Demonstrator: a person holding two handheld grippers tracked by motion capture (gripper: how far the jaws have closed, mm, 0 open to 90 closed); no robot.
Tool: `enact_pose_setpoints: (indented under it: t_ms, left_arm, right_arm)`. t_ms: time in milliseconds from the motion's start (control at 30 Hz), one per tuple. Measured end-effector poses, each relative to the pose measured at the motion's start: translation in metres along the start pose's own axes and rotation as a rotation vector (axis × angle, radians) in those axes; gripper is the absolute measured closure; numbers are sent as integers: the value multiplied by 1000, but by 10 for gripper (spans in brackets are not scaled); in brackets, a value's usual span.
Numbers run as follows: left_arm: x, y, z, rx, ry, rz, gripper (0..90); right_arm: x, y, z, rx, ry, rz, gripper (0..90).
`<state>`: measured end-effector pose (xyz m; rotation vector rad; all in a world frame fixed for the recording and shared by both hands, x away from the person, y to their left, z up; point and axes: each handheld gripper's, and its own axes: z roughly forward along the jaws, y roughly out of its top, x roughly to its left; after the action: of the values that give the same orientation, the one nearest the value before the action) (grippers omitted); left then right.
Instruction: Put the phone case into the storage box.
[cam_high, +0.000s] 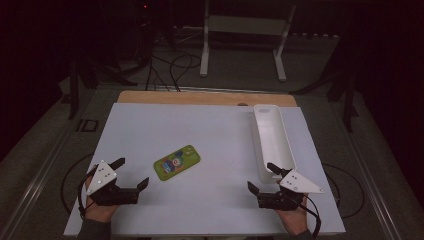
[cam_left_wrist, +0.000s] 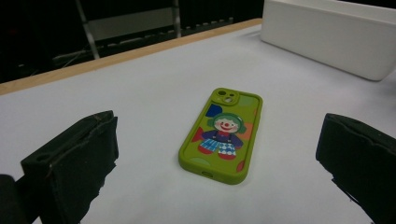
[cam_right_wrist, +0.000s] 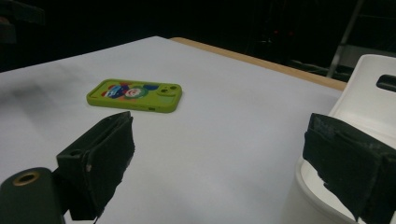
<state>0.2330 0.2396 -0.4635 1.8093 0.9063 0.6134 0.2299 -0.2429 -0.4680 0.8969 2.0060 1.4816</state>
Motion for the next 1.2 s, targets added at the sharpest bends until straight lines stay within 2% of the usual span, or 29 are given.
enact_pose_setpoints:
  t_ms: [367, 733, 1200]
  left_arm:
    - [2, 9, 5, 32, -8, -11, 0]
    - [-1, 18, 14, 62, -23, 12, 0]
    - [4, 28, 25, 107, -41, 20, 0]
  right_arm:
    - [-1, 3, -3, -15, -16, 10, 84]
    - [0, 2, -3, -9, -25, 7, 85]
    - [-2, 2, -2, -10, -24, 9, 85]
